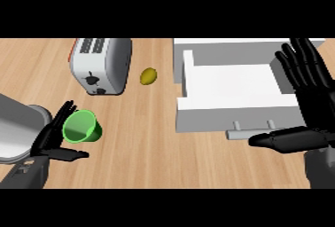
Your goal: Pick up the cup, place it into the drawer and close the drawer
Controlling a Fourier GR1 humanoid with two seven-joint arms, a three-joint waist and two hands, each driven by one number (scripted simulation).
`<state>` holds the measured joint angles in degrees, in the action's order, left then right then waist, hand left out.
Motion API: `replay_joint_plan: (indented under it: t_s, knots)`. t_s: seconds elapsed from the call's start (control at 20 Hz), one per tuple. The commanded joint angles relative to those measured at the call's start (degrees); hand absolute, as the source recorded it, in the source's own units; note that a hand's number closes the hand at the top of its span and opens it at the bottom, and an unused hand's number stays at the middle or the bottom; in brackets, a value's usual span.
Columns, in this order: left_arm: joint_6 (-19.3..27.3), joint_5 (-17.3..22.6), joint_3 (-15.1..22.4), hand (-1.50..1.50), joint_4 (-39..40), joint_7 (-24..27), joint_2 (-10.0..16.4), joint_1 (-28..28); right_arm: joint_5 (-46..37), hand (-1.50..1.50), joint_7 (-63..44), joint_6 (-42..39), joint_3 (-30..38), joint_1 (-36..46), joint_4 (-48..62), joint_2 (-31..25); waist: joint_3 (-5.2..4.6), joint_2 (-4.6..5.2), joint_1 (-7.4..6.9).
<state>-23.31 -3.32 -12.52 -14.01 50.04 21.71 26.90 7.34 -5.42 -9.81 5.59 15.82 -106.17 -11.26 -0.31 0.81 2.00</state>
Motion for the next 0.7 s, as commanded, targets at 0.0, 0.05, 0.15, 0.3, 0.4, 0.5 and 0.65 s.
replay_joint_plan:
  t_s: [0.0,0.05,0.15,0.3,0.4,0.5,0.65]
  knots:
    - [-3.4,-0.8,0.3,-1.5,2.1,6.8,-1.6,0.9,-1.9,-1.5,-0.3,1.7,-0.8,3.5,3.1,0.8,-0.06,0.25,-0.27]
    - [-3.0,-1.7,1.0,-1.5,2.2,9.5,-1.2,-1.3,0.3,-1.5,-1.8,0.1,0.1,0.3,-1.3,-0.4,-0.02,-0.04,0.1]
    - [-3.4,-1.5,0.8,-1.5,2.7,9.6,-1.5,-0.7,-0.5,-1.5,-2.2,0.7,-1.2,0.2,-1.5,0.6,-0.05,0.01,0.19]
    - [-2.7,-1.0,0.3,-1.5,3.1,6.5,-2.5,3.6,-1.0,-1.5,-2.7,1.2,-1.3,1.4,-1.6,0.5,-0.06,0.11,0.63]
    - [-2.5,-2.0,1.1,-1.5,3.8,9.1,-3.2,1.1,-0.3,-1.5,-1.6,0.2,-0.7,0.8,-0.7,0.2,-0.11,0.33,0.71]
    - [-2.7,-2.2,1.4,-1.5,3.0,9.9,-4.0,2.2,-2.5,-1.5,-2.1,2.0,-1.7,3.3,1.0,1.0,-0.09,0.29,0.13]
    - [-5.0,-1.1,0.4,-1.5,4.3,8.0,-3.2,3.2,-0.1,-1.5,-3.5,0.6,-0.5,1.6,-1.7,0.0,-0.06,0.12,0.62]
